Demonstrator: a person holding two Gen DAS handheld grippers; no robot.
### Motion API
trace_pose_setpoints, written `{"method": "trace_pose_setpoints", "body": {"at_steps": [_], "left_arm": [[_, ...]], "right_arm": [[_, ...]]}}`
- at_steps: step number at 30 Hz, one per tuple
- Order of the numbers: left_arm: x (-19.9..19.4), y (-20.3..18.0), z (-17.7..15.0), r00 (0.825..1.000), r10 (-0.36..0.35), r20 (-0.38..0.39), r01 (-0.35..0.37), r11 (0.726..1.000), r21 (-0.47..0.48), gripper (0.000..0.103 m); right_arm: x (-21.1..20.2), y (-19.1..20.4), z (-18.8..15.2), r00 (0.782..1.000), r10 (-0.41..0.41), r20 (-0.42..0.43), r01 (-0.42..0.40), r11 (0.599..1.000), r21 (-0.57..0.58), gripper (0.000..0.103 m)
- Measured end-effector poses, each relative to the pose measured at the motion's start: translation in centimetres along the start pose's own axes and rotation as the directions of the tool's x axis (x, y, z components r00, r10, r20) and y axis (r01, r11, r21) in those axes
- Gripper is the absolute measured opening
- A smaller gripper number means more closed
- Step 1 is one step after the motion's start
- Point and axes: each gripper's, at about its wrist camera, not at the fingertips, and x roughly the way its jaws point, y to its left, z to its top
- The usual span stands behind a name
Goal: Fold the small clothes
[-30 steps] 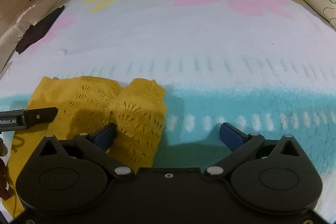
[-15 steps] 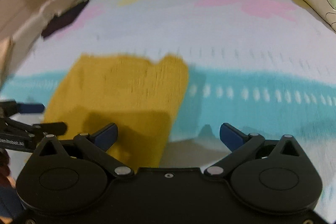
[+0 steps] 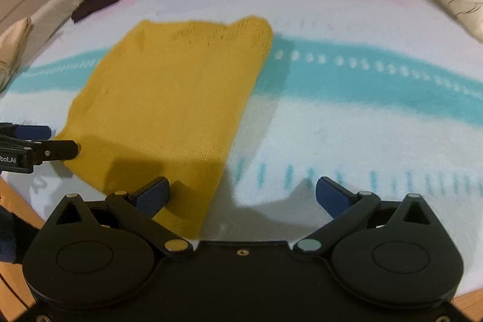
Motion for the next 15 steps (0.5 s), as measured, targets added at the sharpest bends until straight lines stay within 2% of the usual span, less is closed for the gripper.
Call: {"method": "trace_pose_setpoints", "body": {"at_steps": [3, 7, 15], "left_arm": [[-1.2, -0.8, -0.5, 0.999, 0.009, 0.046, -0.01, 1.0, 0.016, 0.096], [-2.1, -1.7, -1.2, 0.996, 0.017, 0.087, -0.019, 0.999, 0.027, 0.096], [-2.8, -2.6, -2.2, 0.994, 0.026, 0.108, -0.026, 1.0, 0.006, 0.096]], "right_arm": [[-1.2, 0.5, -0.7, 0.998, -0.02, 0.062, 0.019, 1.0, 0.003, 0.103], [-2.5, 0.8, -1.6, 0.992, -0.002, 0.127, -0.003, 0.999, 0.043, 0.103], [-4.1, 1.6, -2.9, 0.979, -0.017, 0.201, -0.006, 0.994, 0.109, 0.103]]}}
